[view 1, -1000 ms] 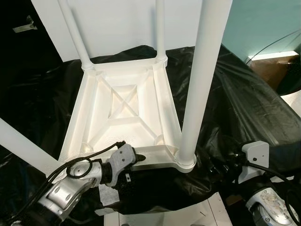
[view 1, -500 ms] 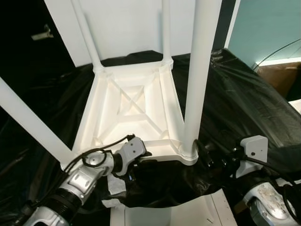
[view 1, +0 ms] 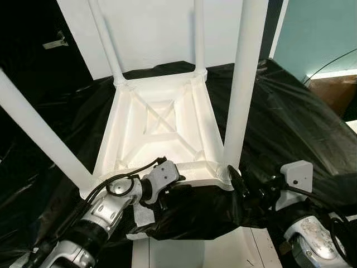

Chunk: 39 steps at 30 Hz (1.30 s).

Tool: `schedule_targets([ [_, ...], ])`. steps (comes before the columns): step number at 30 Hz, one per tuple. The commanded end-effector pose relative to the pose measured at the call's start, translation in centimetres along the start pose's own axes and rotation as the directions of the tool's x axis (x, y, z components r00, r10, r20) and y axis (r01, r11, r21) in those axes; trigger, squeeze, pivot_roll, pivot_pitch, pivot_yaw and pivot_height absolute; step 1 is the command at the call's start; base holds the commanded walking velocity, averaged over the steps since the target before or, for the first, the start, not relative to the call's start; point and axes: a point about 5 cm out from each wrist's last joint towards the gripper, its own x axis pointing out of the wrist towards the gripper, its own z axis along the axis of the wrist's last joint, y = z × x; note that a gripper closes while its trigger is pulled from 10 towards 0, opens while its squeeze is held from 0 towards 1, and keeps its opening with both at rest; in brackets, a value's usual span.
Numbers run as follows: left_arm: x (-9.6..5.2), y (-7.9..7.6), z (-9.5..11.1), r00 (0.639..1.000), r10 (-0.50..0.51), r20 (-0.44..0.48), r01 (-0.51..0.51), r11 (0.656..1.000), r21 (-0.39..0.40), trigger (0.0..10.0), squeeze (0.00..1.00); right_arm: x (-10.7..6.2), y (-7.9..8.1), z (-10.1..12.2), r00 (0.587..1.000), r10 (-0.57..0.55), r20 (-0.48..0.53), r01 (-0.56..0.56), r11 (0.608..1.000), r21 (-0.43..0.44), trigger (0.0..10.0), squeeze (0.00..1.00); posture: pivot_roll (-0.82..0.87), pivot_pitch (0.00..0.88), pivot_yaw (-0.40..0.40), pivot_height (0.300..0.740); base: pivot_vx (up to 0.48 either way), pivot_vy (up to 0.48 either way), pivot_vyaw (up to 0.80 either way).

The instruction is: Building children table

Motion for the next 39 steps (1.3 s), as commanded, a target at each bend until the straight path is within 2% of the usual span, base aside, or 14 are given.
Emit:
schedule_targets([
  [1, -1.3, 0.5, -1.2, 0.982, 0.186, 0.03, -0.18, 0.974, -0.141, 10.0, 1.0, 0.4, 0.1, -0.1, 1.0, 0.006, 0.0, -0.006, 1.0, -0.011, 10.0, 0.0, -0.13, 0.081, 0.049, 0.74, 0.0, 0.0, 0.0],
  [4, -2.0, 0.4, -0.2, 0.981, 0.157, 0.117, -0.135, 0.976, -0.172, 10.0, 1.0, 0.6, 0.0, 0.0, 1.0, 0.008, 0.006, -0.008, 1.0, -0.015, 10.0, 0.0, -0.12, 0.079, 0.047, 0.74, 0.0, 0.0, 0.0],
  [6, -3.3, 0.1, 1.4, 0.959, 0.101, 0.266, -0.052, 0.981, -0.185, 10.0, 1.0, 1.0, 0.0, 0.2, 1.0, 0.012, 0.017, -0.011, 1.0, -0.02, 10.0, 0.0, -0.11, 0.075, 0.041, 0.74, 0.0, 0.0, 0.0],
  [8, -4.4, -0.4, 2.5, 0.937, 0.062, 0.344, -0.002, 0.985, -0.174, 10.0, 1.0, 1.4, 0.1, 0.3, 0.999, 0.022, 0.025, -0.021, 0.999, -0.024, 10.0, 0.0, -0.11, 0.072, 0.037, 0.74, 0.0, 0.0, 0.0],
  [9, -5.0, -0.6, 2.9, 0.921, 0.051, 0.387, 0.03, 0.98, -0.198, 10.0, 0.0, 1.6, 0.2, 0.3, 0.999, 0.03, 0.029, -0.029, 0.999, -0.027, 10.0, 0.0, -0.1, 0.07, 0.035, 0.74, 0.0, 0.0, 0.0],
  [11, -5.4, -0.7, 3.2, 0.907, 0.044, 0.418, 0.051, 0.975, -0.214, 10.0, 0.0, 1.8, 0.2, 0.3, 0.999, 0.035, 0.031, -0.034, 0.999, -0.029, 10.0, 0.0, -0.1, 0.069, 0.034, 0.74, 0.0, 0.0, 0.0],
  [15, -6.9, -1.5, 4.5, 0.83, 0.021, 0.558, 0.196, 0.925, -0.326, 10.0, 0.0, 2.5, 0.3, 0.4, 0.997, 0.056, 0.045, -0.054, 0.998, -0.041, 10.0, 0.0, -0.09, 0.063, 0.028, 0.74, 0.0, 0.0, 0.0],
  [20, -7.1, -1.4, 4.5, 0.824, 0.083, 0.561, 0.168, 0.91, -0.38, 10.0, 0.0, 3.1, 0.1, 0.5, 0.996, 0.067, 0.055, -0.063, 0.996, -0.061, 10.0, 0.0, -0.09, 0.061, 0.025, 0.74, 0.0, 0.0, 0.0],
  [24, -6.3, 0.3, 3.5, 0.842, 0.255, 0.475, -0.019, 0.894, -0.447, 10.0, 0.0, 3.7, 0.1, 0.8, 0.994, 0.079, 0.071, -0.074, 0.995, -0.072, 10.0, 0.0, -0.09, 0.061, 0.024, 0.74, 0.0, 0.0, 0.0],
  [25, -5.8, 1.3, 2.6, 0.849, 0.358, 0.389, -0.147, 0.866, -0.477, 10.0, 0.0, 4.0, 0.2, 1.1, 0.993, 0.09, 0.081, -0.083, 0.993, -0.088, 10.0, 0.0, -0.09, 0.063, 0.024, 0.74, 0.0, 0.0, 0.0],
  [26, -5.8, 1.3, 2.6, 0.849, 0.358, 0.389, -0.147, 0.866, -0.477, 10.0, 0.0, 4.0, 0.2, 1.1, 0.993, 0.09, 0.081, -0.083, 0.993, -0.088, 10.0, 0.0, -0.09, 0.063, 0.024, 0.74, 0.0, 0.0, 0.0],
  [27, -5.2, 1.8, 1.6, 0.851, 0.432, 0.3, -0.256, 0.839, -0.481, 10.0, 0.0, 4.4, 0.2, 1.3, 0.991, 0.101, 0.092, -0.091, 0.99, -0.109, 10.0, 0.0, -0.09, 0.063, 0.025, 0.74, 0.0, 0.0, 0.0],
  [30, -4.5, 1.8, 0.7, 0.848, 0.486, 0.211, -0.344, 0.807, -0.48, 10.0, 0.0, 5.2, 0.4, 1.7, 0.986, 0.127, 0.112, -0.111, 0.984, -0.141, 10.0, 0.0, -0.08, 0.062, 0.026, 0.74, 0.0, 0.0, 0.0],
  [39, -3.0, -0.3, 0.3, 0.886, 0.437, 0.156, -0.312, 0.81, -0.498, 10.0, 0.0, 7.4, 0.9, 2.7, 0.975, 0.162, 0.154, -0.133, 0.974, -0.182, 10.0, 0.0, -0.07, 0.06, 0.025, 0.74, 0.0, 0.0, 0.0],
])
